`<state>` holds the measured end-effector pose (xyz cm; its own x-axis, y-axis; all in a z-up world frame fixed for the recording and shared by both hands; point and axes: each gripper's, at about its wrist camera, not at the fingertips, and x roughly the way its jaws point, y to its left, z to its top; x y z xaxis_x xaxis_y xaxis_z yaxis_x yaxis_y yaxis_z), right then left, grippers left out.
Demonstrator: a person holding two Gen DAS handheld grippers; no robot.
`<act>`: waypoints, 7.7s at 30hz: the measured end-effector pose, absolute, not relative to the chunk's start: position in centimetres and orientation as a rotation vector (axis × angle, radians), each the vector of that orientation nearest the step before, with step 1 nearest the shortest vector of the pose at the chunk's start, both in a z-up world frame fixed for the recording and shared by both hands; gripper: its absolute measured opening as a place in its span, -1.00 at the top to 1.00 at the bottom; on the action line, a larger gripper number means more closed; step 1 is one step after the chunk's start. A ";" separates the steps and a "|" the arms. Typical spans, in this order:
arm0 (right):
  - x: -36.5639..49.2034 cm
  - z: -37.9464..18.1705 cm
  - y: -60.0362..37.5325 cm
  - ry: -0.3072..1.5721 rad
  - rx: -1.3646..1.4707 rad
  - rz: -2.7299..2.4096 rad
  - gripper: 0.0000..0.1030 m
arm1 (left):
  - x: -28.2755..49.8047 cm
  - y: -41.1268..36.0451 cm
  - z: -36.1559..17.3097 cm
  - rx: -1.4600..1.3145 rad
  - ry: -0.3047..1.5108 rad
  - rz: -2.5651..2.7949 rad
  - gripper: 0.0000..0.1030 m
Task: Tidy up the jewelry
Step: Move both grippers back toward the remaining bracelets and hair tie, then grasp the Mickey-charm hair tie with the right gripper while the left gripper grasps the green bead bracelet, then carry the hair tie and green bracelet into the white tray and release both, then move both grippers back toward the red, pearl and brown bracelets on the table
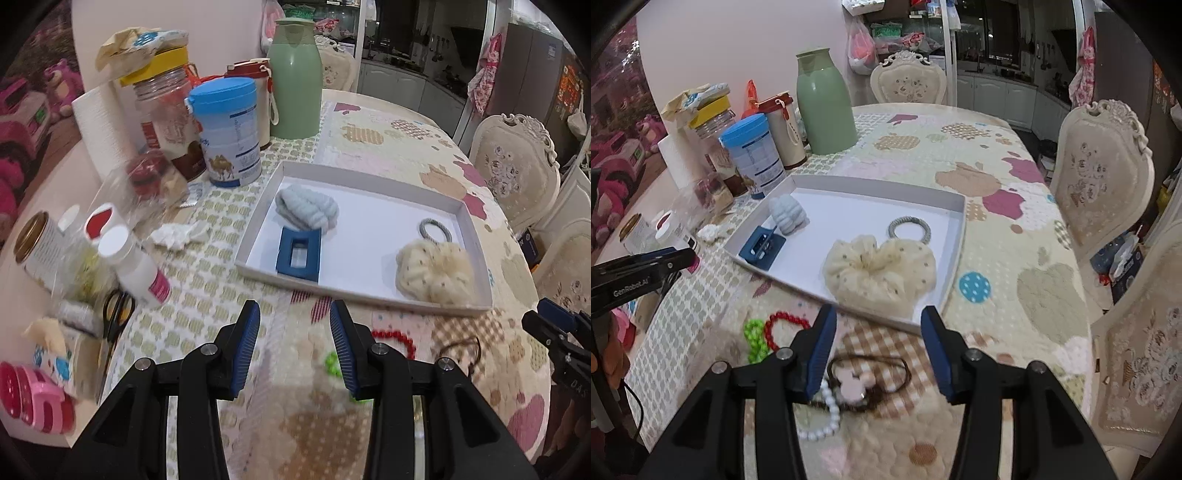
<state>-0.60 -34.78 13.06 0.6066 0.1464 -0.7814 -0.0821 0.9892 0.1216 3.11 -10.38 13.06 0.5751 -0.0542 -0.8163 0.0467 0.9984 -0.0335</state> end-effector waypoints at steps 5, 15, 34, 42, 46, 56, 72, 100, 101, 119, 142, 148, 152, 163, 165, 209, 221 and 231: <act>-2.4 12.5 -35.1 0.927 0.078 0.129 0.02 | 1.4 -9.8 12.5 -0.027 0.976 -0.069 0.45; -5.4 10.0 -36.0 0.977 0.092 0.119 0.02 | -0.5 -9.1 10.0 -0.076 1.054 -0.095 0.45; -2.4 5.1 -32.9 1.044 0.039 0.230 0.08 | -0.4 -8.9 7.6 -0.155 1.137 -0.093 0.45; -1.0 3.5 -31.9 1.080 0.021 0.253 0.08 | -0.1 -8.4 6.7 -0.174 1.160 -0.076 0.45; -0.7 3.4 -32.1 1.079 0.031 0.259 0.27 | 0.2 -8.8 6.5 -0.179 1.166 -0.089 0.45; -2.7 7.4 -35.2 0.983 0.102 0.244 0.30 | 2.0 -11.3 5.4 -0.210 1.203 -0.168 0.45; -3.5 9.4 -36.7 0.948 0.132 0.240 0.30 | 3.8 -12.9 2.4 -0.184 1.238 -0.188 0.98; 0.3 16.9 -34.0 0.807 0.053 0.300 0.30 | 5.2 -13.3 16.3 -0.022 0.955 -0.221 0.98; 0.5 17.1 -34.0 0.805 0.051 0.299 0.30 | 5.4 -13.6 16.4 -0.014 0.952 -0.221 0.98; 6.8 16.3 -35.2 0.829 0.040 0.270 0.30 | 11.3 -17.3 15.1 0.012 0.988 -0.242 0.98; 21.4 5.6 -29.4 1.031 -0.037 0.328 0.30 | 16.0 -15.7 5.6 -0.012 1.155 -0.155 0.99; 23.2 3.0 -28.1 1.099 -0.050 0.326 0.28 | 16.3 -15.7 5.1 0.001 1.150 -0.136 0.98; 23.4 2.8 -28.0 1.110 -0.039 0.345 0.23 | 16.5 -15.1 5.0 -0.022 1.158 -0.118 0.89; 18.7 7.7 -31.3 1.017 0.047 0.312 0.10 | 14.8 -14.8 6.9 -0.038 1.117 -0.120 0.48; 17.4 8.5 -31.9 0.999 0.057 0.302 0.09 | 14.2 -14.7 7.3 -0.027 1.110 -0.112 0.48; -3.3 5.0 -35.4 1.066 0.085 0.230 0.44 | 1.4 -11.8 7.8 -0.123 1.141 -0.105 0.48; -2.3 4.6 -30.5 1.087 0.015 0.367 0.44 | 1.5 -12.2 7.3 -0.118 1.159 -0.108 0.48; -1.7 3.4 -30.5 1.106 0.056 0.370 0.75 | 2.5 -12.1 6.3 -0.150 1.184 -0.108 0.48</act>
<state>-1.75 -30.54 3.42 0.3943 0.3185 -0.8620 -0.2638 0.9378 0.2258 2.46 -12.15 6.34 0.3742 -0.1624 -0.9130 0.0053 0.9849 -0.1730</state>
